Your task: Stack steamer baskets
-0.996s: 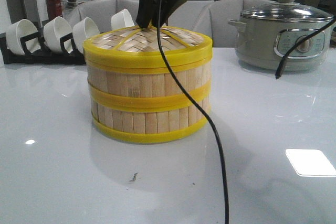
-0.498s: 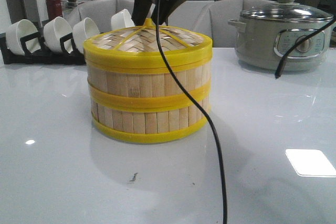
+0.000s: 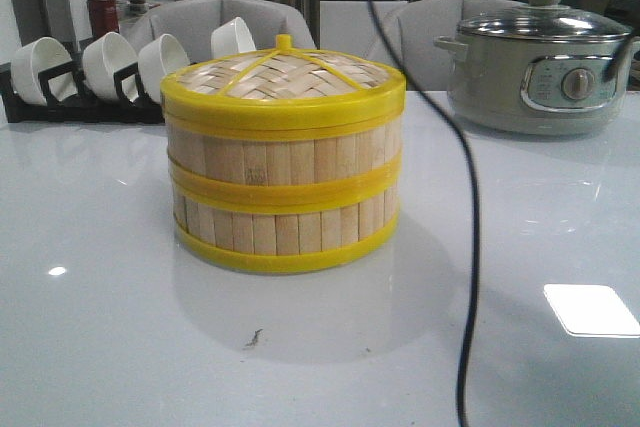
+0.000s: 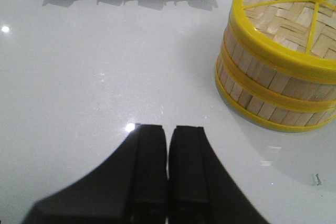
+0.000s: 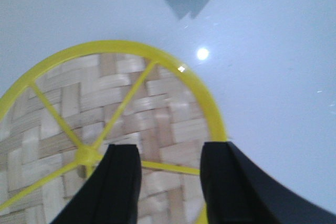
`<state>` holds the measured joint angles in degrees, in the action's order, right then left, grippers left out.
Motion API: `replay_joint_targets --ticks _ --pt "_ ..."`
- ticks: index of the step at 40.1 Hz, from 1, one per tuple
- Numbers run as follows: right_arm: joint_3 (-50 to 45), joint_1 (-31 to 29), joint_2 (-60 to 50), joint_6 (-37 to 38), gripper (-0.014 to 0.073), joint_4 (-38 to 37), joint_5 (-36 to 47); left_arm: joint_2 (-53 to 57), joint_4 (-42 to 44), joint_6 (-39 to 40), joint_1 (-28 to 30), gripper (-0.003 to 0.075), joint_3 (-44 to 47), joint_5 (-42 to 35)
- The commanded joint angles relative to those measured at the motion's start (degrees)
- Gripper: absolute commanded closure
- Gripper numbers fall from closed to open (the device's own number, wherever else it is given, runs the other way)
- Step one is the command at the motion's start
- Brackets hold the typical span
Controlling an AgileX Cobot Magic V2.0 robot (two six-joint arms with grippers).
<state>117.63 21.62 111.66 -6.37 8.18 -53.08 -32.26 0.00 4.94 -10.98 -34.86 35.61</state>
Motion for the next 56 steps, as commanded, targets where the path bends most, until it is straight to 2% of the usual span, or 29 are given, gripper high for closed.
replay_joint_targets --ticks 1,7,17,26,32,37,48,51,56 --pt "-6.08 -3.03 -10.58 -0.30 0.0207 0.05 9.07 -0.13 0.00 0.64 -0.43 0.0625 -1.69 -4.44" --pt "-23.13 -7.95 -24.26 -0.30 0.0207 0.05 19.17 -0.13 0.00 0.64 -0.43 0.0625 -1.69 -4.44" --pt "-50.13 -15.93 -47.81 -0.30 0.0207 0.05 30.80 -0.13 0.00 0.64 -0.43 0.0625 -1.69 -4.44" --pt "-71.45 -22.15 -70.00 -0.30 0.0207 0.05 36.14 -0.13 0.00 0.64 -0.43 0.0625 -1.69 -4.44" --pt "-81.93 -26.68 -83.03 -0.30 0.0208 0.05 36.14 -0.13 0.00 0.64 -0.43 0.0625 -1.69 -4.44" --pt "-88.03 -28.01 -90.81 -0.30 0.0208 0.10 35.64 -0.13 0.00 0.64 -0.43 0.0625 -1.69 -4.44" --pt "-94.84 -27.41 -94.99 -0.30 0.0211 1.84 31.80 -0.13 0.00 0.64 -0.43 0.0625 -1.69 -4.44" --pt "-95.34 -27.33 -95.05 -0.30 0.0265 1.82 31.84 -0.13 0.00 0.64 -0.43 0.0625 -1.69 -4.44" --pt "-95.45 -27.33 -95.05 -0.30 0.0529 1.82 31.88 -0.13 0.00 0.64 -0.43 0.0625 -1.69 -4.44"
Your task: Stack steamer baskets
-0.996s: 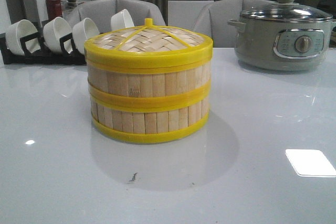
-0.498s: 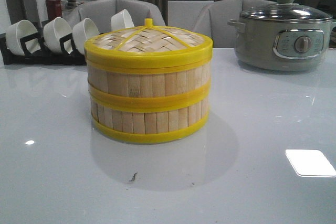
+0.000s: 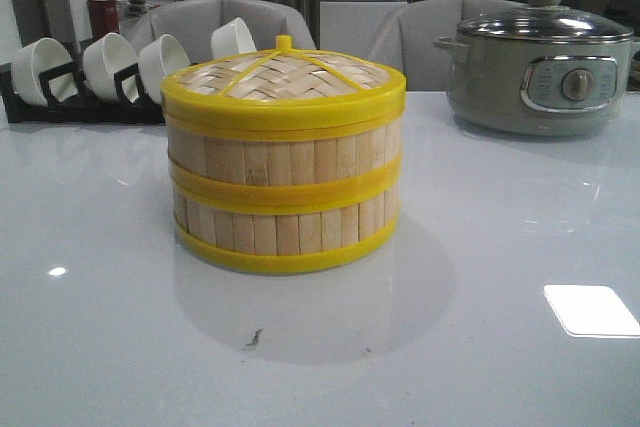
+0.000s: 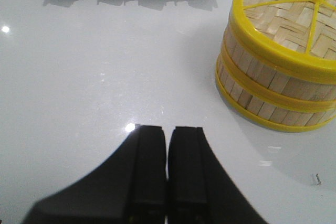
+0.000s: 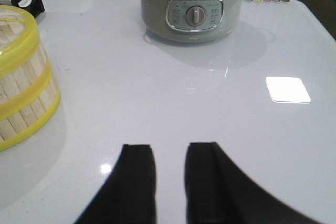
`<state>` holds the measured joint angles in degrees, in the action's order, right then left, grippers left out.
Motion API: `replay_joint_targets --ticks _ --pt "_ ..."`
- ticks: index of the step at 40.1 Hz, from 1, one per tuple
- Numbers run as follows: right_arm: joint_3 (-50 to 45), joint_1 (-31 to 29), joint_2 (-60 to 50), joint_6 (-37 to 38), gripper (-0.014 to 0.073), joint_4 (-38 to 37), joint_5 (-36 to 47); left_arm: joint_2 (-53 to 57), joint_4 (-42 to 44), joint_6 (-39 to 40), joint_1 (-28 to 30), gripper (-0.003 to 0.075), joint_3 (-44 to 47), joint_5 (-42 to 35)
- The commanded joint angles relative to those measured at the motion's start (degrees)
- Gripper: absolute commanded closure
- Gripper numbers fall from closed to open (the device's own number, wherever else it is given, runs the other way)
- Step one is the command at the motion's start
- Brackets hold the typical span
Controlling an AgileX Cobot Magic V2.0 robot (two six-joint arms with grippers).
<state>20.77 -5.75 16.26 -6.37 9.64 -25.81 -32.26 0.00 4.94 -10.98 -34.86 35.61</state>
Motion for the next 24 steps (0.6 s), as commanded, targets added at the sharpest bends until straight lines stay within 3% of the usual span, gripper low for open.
replay_joint_targets --ticks 1,3,24 --pt "1.40 0.03 0.34 -0.30 0.0592 0.37 4.68 -0.13 0.00 0.64 -0.43 0.0625 -1.69 -4.44" --pt "1.40 0.03 0.34 -0.30 0.0547 0.37 4.85 -0.13 0.00 0.64 -0.43 0.0625 -1.69 -4.44" --pt "1.40 0.03 0.34 -0.30 0.0554 1.92 4.33 -0.13 0.00 0.64 -0.43 0.0625 -1.69 -4.44"
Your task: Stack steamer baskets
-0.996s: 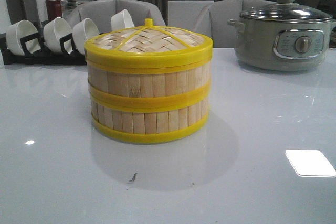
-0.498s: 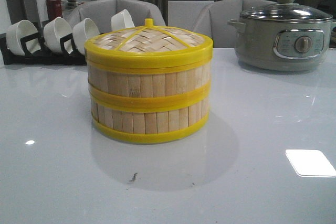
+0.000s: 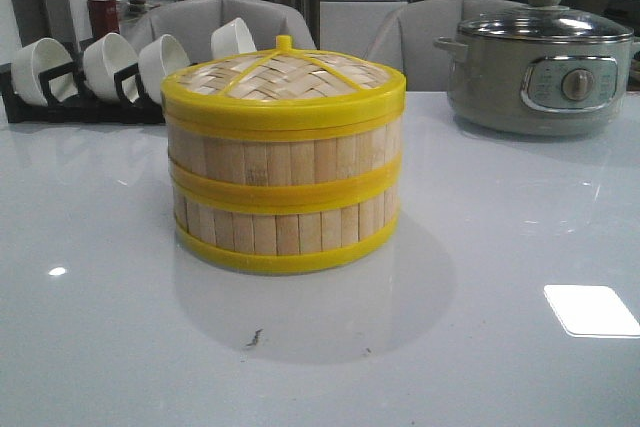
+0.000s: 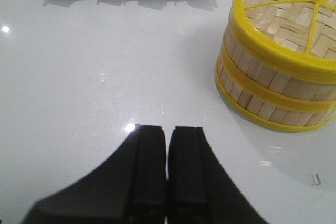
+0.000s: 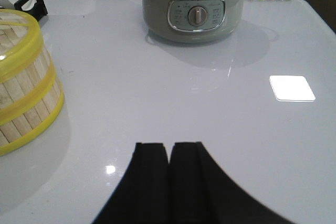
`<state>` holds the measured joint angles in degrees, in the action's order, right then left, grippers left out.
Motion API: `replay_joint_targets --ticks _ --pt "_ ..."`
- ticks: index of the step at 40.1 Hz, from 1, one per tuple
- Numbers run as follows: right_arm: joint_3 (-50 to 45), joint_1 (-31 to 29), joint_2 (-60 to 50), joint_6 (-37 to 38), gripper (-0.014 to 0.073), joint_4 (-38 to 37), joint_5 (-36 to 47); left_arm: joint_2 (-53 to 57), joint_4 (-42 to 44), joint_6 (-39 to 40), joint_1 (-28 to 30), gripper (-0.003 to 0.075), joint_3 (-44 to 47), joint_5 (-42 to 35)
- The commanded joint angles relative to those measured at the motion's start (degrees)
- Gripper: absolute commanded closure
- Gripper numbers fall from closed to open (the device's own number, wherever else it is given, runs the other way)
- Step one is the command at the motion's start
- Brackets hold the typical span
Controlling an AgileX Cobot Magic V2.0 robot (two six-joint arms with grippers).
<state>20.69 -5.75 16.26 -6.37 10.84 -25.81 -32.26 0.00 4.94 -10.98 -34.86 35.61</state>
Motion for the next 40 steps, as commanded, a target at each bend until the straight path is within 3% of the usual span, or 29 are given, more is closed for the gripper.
replay_joint_targets --ticks 1,23,33,40 --pt "1.49 0.03 0.34 -0.30 0.0554 0.72 4.33 -0.13 0.00 0.64 -0.43 0.0625 -1.69 -4.44" --pt "1.49 0.03 0.34 -0.30 0.0554 0.72 4.33 -0.13 0.00 0.64 -0.43 0.0625 -1.69 -4.58" --pt "1.49 0.03 0.34 -0.30 0.0554 0.72 4.33 2.37 3.19 1.10 1.78 0.0625 -1.08 -13.31" --pt "1.49 0.03 0.34 -0.30 0.0554 0.72 4.33 10.24 2.95 1.10 5.75 0.0625 6.27 -21.89"
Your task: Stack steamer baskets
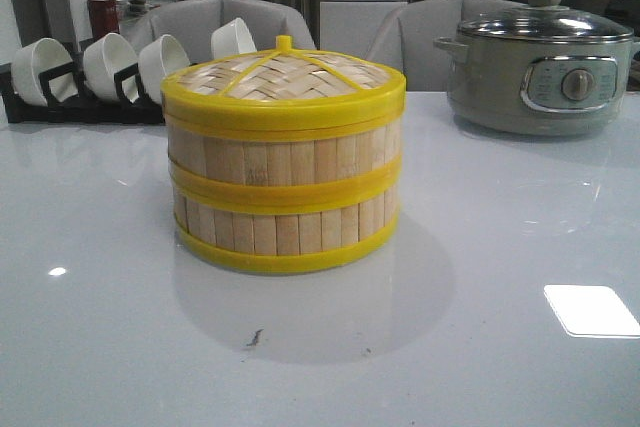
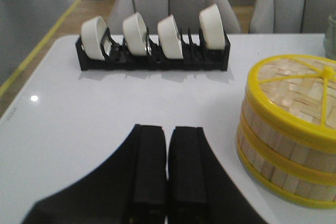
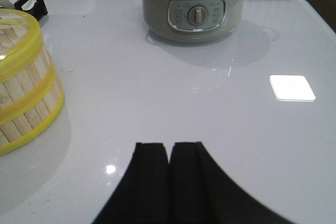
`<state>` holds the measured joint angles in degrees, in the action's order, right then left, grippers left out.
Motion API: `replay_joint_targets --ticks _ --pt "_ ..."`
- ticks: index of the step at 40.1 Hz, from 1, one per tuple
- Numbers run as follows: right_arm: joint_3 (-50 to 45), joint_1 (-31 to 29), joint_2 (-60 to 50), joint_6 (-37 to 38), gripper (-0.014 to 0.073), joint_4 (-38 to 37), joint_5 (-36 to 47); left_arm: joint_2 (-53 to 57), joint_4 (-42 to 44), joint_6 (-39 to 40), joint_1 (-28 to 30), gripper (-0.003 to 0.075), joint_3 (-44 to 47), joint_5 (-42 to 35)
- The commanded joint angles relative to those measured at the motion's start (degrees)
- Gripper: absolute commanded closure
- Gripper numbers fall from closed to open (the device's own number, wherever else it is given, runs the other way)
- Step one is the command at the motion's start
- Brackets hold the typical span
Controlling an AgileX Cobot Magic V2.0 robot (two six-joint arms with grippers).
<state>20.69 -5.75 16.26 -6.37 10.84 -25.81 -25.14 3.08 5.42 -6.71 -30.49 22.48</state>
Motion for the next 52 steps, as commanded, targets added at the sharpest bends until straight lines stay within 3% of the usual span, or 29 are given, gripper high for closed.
replay_joint_targets --ticks 1,10,19,41,52 --pt "1.49 0.03 0.34 -0.30 0.0554 0.72 4.33 3.81 -0.49 0.62 1.85 0.0625 3.29 -9.87" --pt "1.49 0.03 0.34 -0.30 0.0554 0.72 4.33 16.24 -3.53 0.62 3.44 0.0625 20.70 -20.28" --pt "1.49 0.03 0.34 -0.30 0.0554 0.72 4.33 26.36 -6.46 0.62 3.44 0.0625 30.65 -21.36" --pt "1.46 0.03 0.42 -0.30 0.0554 0.72 3.95 26.15 -5.91 0.62 3.44 0.0625 30.83 -20.12" --pt "1.46 0.03 0.42 -0.30 0.0554 0.72 3.90 26.25 -1.24 0.09 3.44 0.0625 30.94 -26.41"
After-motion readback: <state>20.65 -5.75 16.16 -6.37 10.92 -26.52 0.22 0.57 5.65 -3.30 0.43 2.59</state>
